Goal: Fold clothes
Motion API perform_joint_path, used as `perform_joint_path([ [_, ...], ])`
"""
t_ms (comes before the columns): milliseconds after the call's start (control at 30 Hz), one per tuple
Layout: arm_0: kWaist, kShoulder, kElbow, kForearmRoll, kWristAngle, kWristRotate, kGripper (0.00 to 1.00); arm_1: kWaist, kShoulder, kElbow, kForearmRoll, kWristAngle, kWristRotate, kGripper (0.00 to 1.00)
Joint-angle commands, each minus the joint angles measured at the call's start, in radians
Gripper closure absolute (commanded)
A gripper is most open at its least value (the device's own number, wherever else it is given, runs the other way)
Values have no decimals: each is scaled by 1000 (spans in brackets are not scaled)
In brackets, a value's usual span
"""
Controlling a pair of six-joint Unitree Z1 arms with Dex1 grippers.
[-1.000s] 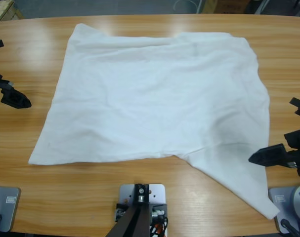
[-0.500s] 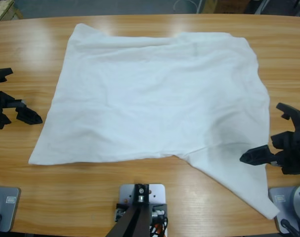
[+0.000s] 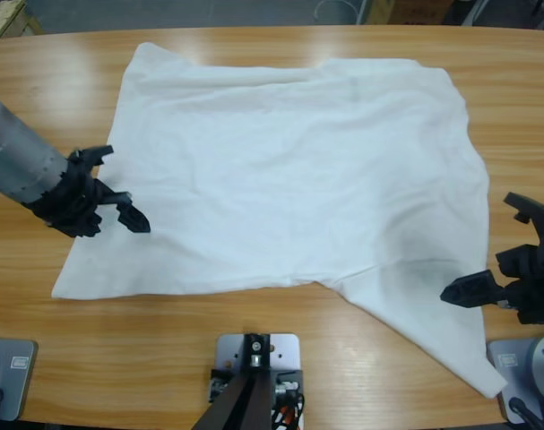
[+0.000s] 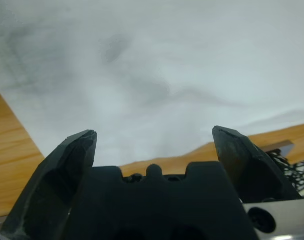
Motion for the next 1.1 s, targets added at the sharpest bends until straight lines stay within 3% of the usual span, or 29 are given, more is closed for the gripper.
perform_joint_path([
  [33, -66, 100, 36, -19, 116, -23, 92, 12, -17, -8, 21, 12, -5, 179],
  [533, -88, 196, 57, -74, 177, -48, 101, 12, -46, -35, 73, 10, -14, 170],
  [833, -86, 208, 56, -62, 287, -128, 105, 12, -55, -58, 88, 9, -14, 170],
  [1100, 4, 205, 57, -40, 301, -169, 105, 11, -56, -62, 88, 7, -14, 170],
])
